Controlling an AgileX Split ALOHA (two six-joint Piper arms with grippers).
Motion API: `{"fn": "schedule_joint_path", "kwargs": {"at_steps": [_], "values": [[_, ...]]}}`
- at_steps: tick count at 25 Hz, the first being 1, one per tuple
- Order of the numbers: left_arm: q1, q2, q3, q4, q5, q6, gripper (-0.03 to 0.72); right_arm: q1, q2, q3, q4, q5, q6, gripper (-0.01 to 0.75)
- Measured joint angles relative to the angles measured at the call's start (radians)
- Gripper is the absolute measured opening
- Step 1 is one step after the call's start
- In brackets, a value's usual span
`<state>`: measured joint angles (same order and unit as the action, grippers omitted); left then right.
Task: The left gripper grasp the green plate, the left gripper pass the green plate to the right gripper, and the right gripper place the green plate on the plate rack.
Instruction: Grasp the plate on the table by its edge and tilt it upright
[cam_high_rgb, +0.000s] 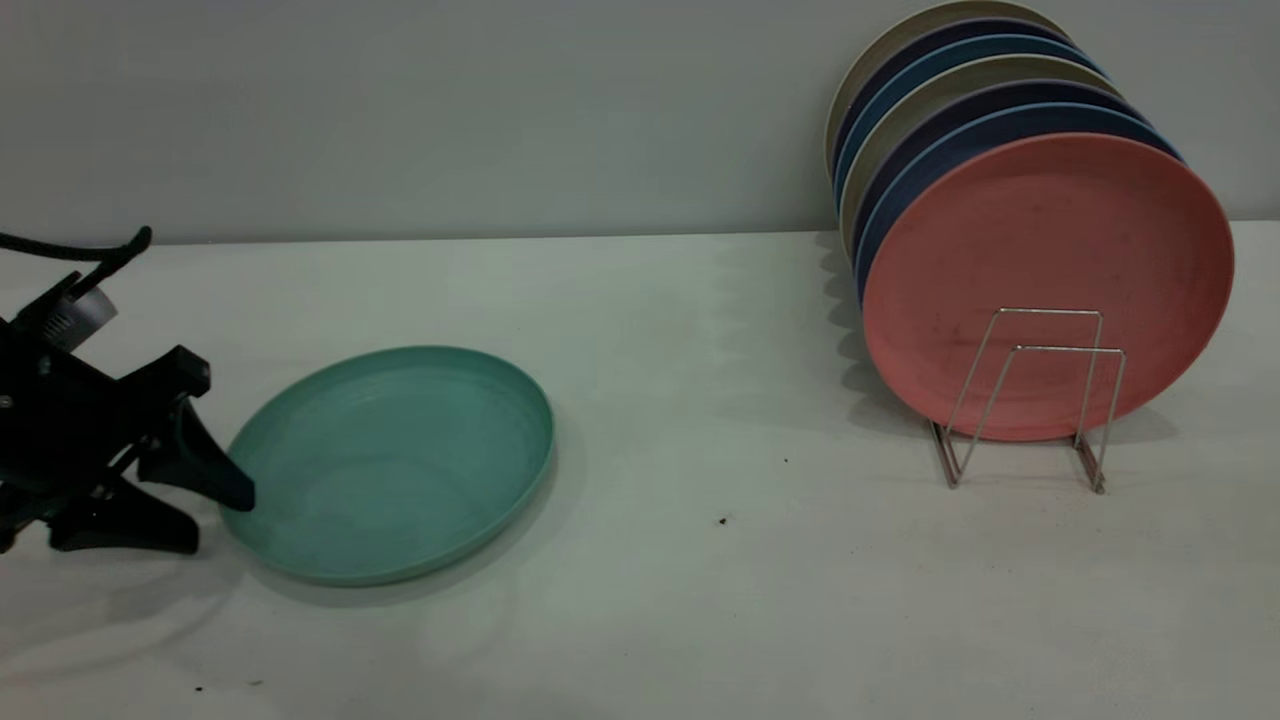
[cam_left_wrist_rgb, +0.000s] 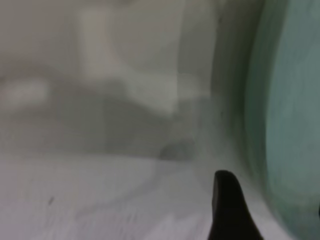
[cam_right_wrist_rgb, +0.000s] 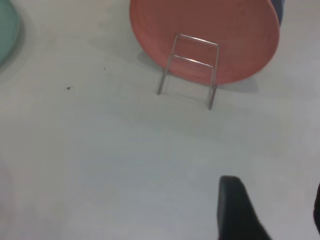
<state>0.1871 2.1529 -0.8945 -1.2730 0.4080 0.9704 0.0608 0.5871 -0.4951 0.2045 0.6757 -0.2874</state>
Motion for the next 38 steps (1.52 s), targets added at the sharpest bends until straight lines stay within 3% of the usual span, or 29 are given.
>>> {"fn": "schedule_joint_path", "kwargs": {"at_steps": [6,12,14,19,21,31,38], "values": [[0.0,0.066,-0.001,-0.201,0.038,0.162,0.446,0.0,0.0,0.0,0.0,0.0,0.0,0.388],[0.0,0.108,-0.002,-0.227,0.08,0.2,0.412,0.0,0.0,0.0,0.0,0.0,0.0,0.388],[0.0,0.109,-0.002,-0.227,0.076,0.209,0.35,0.0,0.0,0.0,0.0,0.0,0.0,0.388],[0.0,0.117,-0.002,-0.23,0.068,0.218,0.061,0.0,0.0,0.0,0.0,0.0,0.0,0.388],[0.0,0.117,-0.002,-0.227,0.068,0.23,0.024,0.0,0.0,0.0,0.006,0.0,0.0,0.388],[0.0,0.041,-0.007,-0.225,0.045,0.269,0.014,0.0,0.024,0.0,0.185,-0.003,-0.064,0.388],[0.0,-0.039,-0.049,-0.218,0.127,0.364,0.014,0.0,0.23,0.0,0.457,-0.079,-0.307,0.388]]}}
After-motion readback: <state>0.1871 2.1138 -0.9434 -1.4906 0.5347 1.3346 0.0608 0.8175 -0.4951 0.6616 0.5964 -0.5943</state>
